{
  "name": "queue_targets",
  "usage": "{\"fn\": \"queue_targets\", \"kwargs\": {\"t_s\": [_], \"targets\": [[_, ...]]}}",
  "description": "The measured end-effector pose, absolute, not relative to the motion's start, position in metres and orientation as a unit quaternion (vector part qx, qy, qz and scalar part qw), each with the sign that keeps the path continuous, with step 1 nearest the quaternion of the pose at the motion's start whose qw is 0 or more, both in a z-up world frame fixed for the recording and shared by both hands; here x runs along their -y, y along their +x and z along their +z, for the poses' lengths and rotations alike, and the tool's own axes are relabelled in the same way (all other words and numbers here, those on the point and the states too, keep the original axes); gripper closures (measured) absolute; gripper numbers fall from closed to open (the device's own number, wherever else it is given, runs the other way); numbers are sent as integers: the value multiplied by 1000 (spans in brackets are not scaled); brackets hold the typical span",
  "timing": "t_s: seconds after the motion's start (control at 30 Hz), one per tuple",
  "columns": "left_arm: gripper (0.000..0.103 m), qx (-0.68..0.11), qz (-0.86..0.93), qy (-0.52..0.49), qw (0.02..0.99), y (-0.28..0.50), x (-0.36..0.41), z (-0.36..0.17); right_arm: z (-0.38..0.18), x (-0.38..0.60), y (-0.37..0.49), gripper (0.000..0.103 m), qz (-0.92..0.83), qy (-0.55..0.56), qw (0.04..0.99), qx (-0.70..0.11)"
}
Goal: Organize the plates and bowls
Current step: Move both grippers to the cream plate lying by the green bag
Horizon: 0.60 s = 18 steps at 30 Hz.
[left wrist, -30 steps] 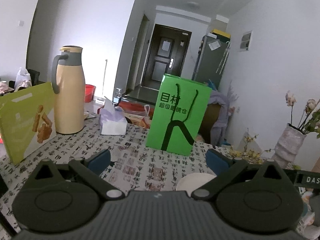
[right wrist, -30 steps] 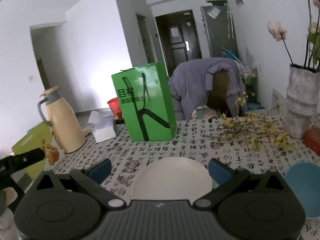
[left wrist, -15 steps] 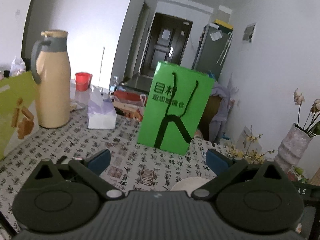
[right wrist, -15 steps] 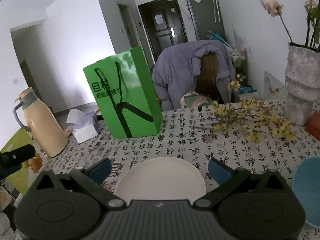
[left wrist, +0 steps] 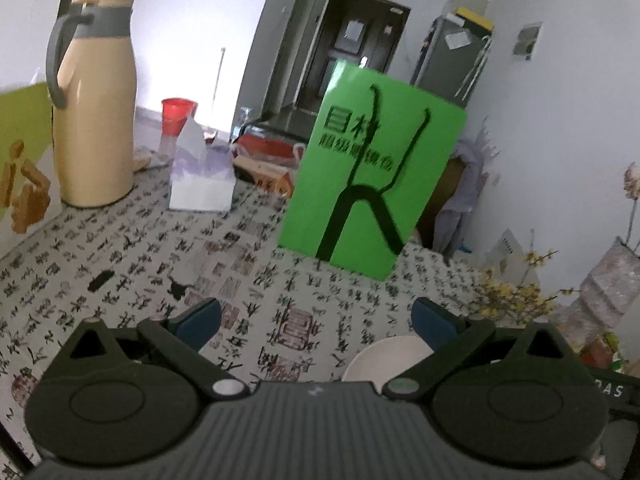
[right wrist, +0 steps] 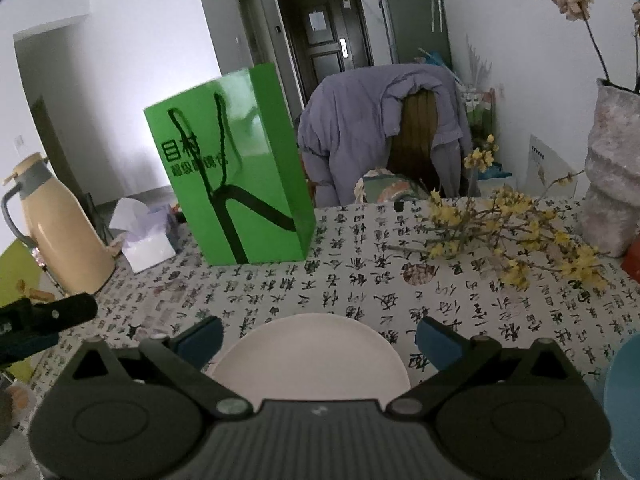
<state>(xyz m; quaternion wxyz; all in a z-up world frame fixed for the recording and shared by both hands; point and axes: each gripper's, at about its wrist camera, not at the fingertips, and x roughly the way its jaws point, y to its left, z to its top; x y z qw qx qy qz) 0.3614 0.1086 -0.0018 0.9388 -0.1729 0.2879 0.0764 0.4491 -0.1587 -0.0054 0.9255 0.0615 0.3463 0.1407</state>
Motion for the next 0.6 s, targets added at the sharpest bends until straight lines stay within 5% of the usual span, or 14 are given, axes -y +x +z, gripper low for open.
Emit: {"fn": "queue_targets", "kwargs": {"t_s": [0.6], "targets": [[0, -332, 71, -202, 918, 382, -120, -46, -41, 149, 477, 0, 131, 40, 913, -385]]}}
